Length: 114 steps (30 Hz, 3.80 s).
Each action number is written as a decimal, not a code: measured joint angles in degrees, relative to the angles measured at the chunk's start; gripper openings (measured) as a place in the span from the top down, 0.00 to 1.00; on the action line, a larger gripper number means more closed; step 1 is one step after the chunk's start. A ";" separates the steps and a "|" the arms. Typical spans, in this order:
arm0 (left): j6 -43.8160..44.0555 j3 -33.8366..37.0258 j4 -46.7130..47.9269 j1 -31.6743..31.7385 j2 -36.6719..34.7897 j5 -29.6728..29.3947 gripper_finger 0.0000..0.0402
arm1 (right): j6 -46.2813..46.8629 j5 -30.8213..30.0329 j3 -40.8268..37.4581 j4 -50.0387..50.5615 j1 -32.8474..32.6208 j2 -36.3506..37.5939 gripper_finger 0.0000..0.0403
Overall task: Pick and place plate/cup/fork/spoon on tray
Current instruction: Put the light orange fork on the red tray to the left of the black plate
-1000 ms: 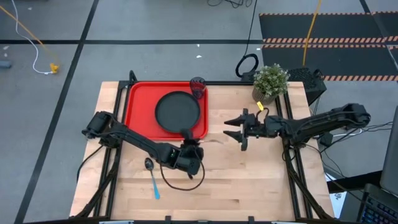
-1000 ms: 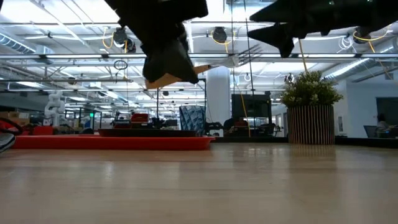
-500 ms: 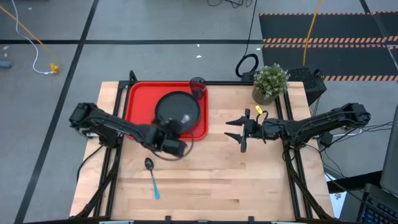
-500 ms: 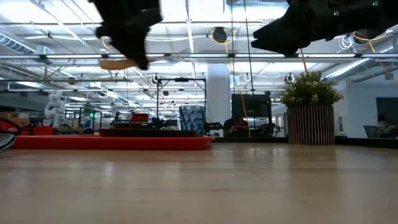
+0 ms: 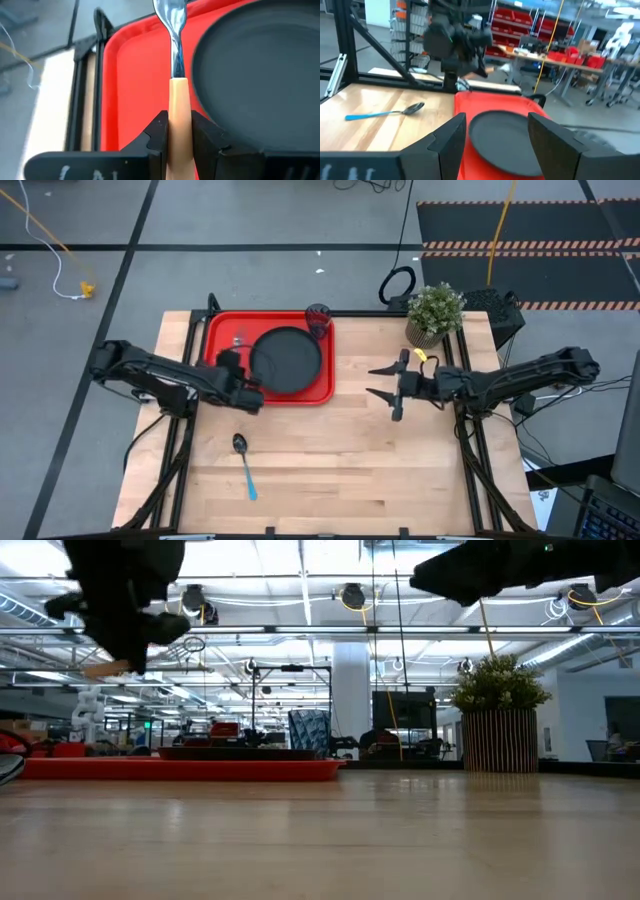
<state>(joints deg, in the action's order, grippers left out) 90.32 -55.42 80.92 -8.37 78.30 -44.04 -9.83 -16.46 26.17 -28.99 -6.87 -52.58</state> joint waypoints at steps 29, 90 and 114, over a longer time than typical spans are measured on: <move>-25.28 34.02 -54.04 29.01 -16.71 17.17 0.82 | -6.12 -0.16 0.02 -1.99 0.04 2.17 0.50; -32.14 32.07 -58.05 32.13 -11.55 11.27 0.67 | -7.38 0.00 0.02 -1.95 0.04 2.17 0.50; -37.07 33.16 -61.94 37.75 -4.01 12.27 0.94 | -7.34 0.02 0.02 -2.52 0.00 2.17 0.50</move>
<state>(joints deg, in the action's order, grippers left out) 53.26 -22.26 18.98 29.39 74.29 -31.77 -17.17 -16.45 26.20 -31.51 -6.87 -50.41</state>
